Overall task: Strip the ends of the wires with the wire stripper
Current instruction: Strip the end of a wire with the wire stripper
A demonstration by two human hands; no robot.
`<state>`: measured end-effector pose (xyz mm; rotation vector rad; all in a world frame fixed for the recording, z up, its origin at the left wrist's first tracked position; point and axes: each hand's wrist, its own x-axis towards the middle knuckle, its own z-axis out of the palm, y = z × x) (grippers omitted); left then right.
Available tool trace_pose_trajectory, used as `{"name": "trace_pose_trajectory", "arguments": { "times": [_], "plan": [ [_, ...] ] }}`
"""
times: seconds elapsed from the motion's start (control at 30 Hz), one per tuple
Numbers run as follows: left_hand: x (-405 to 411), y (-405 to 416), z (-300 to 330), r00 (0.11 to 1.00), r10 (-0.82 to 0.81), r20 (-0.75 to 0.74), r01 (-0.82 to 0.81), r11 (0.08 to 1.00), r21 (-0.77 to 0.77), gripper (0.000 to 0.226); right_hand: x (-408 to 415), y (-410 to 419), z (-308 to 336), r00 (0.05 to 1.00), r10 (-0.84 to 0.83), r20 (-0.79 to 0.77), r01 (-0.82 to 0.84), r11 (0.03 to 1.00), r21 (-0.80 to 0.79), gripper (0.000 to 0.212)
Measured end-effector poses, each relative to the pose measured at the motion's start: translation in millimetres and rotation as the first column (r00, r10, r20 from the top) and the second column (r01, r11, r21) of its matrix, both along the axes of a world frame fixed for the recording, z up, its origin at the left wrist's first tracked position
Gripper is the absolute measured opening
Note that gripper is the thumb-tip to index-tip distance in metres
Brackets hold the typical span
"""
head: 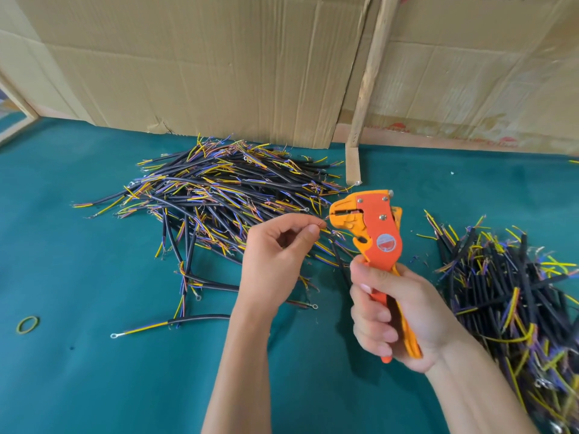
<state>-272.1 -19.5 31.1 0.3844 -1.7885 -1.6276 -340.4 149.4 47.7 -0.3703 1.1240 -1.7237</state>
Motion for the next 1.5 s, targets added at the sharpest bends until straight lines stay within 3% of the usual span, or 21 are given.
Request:
{"name": "trace_pose_trajectory", "arguments": {
  "times": [0.17, 0.27, 0.4, 0.53, 0.77, 1.13, 1.27, 1.37, 1.5],
  "plan": [
    [-2, 1, 0, 0.999, 0.025, 0.047, -0.025, 1.0, -0.01, 0.017, -3, 1, -4, 0.998, 0.051, 0.024, -0.048, 0.99, -0.132, 0.028],
    [-3, 3, 0, 0.995, 0.016, 0.1, -0.011, 0.999, -0.049, 0.022, -10, 3, -2, 0.998, 0.012, 0.063, 0.003, 0.974, -0.228, 0.033],
    [-4, 6, 1, 0.991, -0.048, 0.124, 0.053, 0.998, -0.034, 0.024, -18, 7, -2, 0.988, -0.146, 0.044, 0.152, 0.967, -0.203, 0.053],
    [-4, 7, 0, 0.986, -0.068, 0.154, 0.082, 0.993, -0.085, 0.022, -21, 6, -1, 0.967, -0.249, 0.063, 0.256, 0.939, -0.229, 0.047],
    [-3, 12, 4, 0.971, -0.059, 0.231, 0.107, 0.974, -0.202, 0.021, -22, 5, 2, 0.954, -0.292, 0.069, 0.3, 0.917, -0.265, 0.041],
    [-5, 15, 3, 0.989, 0.018, 0.144, 0.005, 0.988, -0.156, 0.018, -16, 5, 4, 0.964, -0.241, 0.112, 0.264, 0.922, -0.283, 0.027],
    [-5, 13, 2, 0.981, 0.164, 0.101, -0.144, 0.973, -0.183, 0.02, -13, 5, 4, 0.964, -0.216, 0.153, 0.254, 0.918, -0.305, 0.026],
    [1, 0, 1, 0.936, 0.349, 0.036, -0.349, 0.937, -0.005, 0.028, -13, 10, 5, 0.957, -0.213, 0.196, 0.267, 0.914, -0.307, 0.026],
    [4, 9, 17, 0.955, 0.297, 0.005, -0.296, 0.947, 0.126, 0.021, -9, 8, 3, 0.976, -0.164, 0.146, 0.198, 0.945, -0.261, 0.031]
  ]
}}
